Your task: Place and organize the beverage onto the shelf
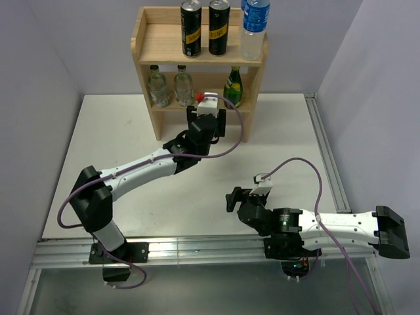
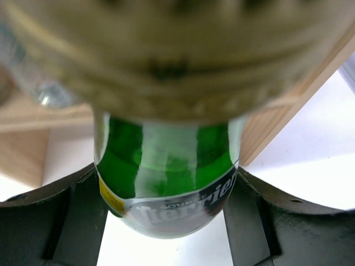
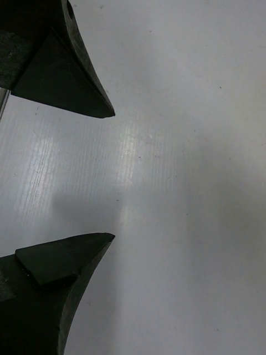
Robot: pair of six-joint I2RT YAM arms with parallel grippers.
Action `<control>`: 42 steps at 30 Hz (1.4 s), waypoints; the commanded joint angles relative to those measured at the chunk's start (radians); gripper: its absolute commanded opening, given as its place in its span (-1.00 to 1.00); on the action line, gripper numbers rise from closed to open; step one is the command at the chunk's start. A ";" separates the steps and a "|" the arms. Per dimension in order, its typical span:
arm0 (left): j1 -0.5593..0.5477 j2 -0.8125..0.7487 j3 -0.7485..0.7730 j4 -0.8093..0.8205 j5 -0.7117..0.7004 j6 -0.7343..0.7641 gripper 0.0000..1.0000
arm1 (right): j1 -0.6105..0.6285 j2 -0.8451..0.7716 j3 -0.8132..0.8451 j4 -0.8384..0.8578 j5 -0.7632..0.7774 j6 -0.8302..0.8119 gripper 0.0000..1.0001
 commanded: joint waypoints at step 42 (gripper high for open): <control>0.160 0.276 0.516 0.066 0.111 0.094 -0.99 | -0.006 0.015 -0.004 0.038 0.048 0.000 0.82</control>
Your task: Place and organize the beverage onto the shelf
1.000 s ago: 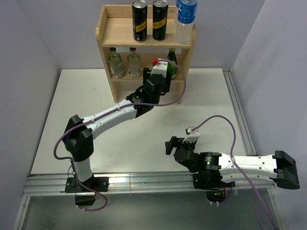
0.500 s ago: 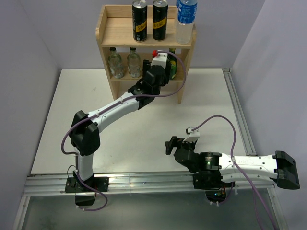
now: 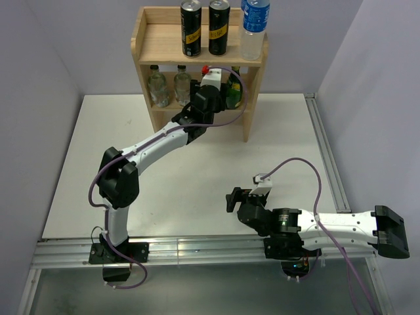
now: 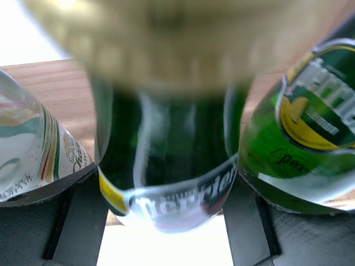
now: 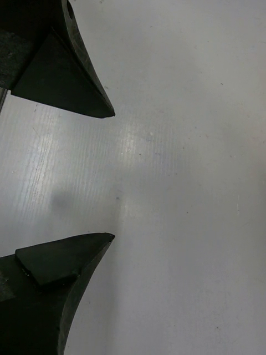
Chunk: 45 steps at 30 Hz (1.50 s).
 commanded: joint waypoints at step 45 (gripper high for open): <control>0.031 -0.005 0.102 0.116 0.052 -0.088 0.80 | -0.004 0.014 0.003 0.039 0.049 0.004 0.82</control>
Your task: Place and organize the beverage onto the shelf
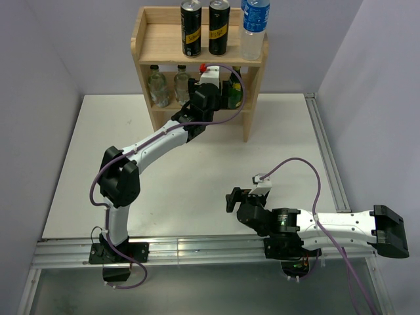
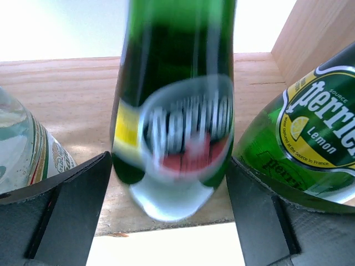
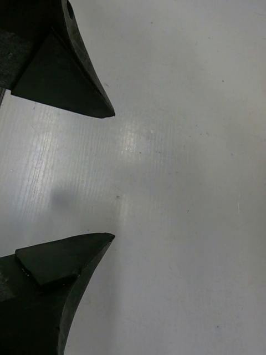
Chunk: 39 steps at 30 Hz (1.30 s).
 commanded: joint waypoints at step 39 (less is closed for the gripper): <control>-0.123 -0.410 -0.391 0.084 -0.140 -0.110 0.99 | -0.005 0.012 0.014 0.024 0.042 0.006 0.82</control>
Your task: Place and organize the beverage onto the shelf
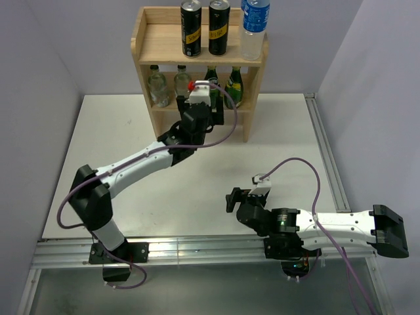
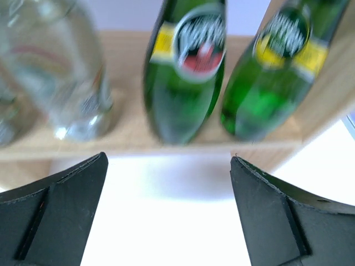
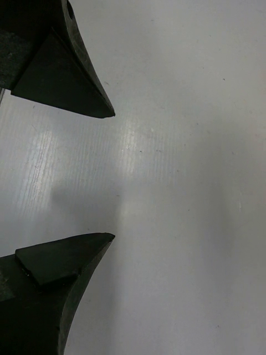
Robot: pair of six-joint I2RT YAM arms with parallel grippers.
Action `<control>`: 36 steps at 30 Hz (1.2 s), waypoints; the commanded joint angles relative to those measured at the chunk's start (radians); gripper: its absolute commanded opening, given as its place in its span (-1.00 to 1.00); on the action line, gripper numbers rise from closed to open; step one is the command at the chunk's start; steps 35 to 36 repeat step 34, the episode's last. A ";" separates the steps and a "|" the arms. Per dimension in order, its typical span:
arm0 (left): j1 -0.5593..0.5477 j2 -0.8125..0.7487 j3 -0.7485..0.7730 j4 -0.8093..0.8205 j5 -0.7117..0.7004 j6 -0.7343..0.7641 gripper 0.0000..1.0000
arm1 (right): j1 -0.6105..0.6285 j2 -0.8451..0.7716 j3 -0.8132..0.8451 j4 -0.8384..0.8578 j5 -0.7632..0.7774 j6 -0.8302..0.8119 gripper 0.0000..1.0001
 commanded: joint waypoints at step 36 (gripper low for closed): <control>-0.218 -1.054 -0.791 -0.142 -0.286 -0.200 0.99 | 0.003 -0.094 0.627 0.352 0.258 -1.012 1.00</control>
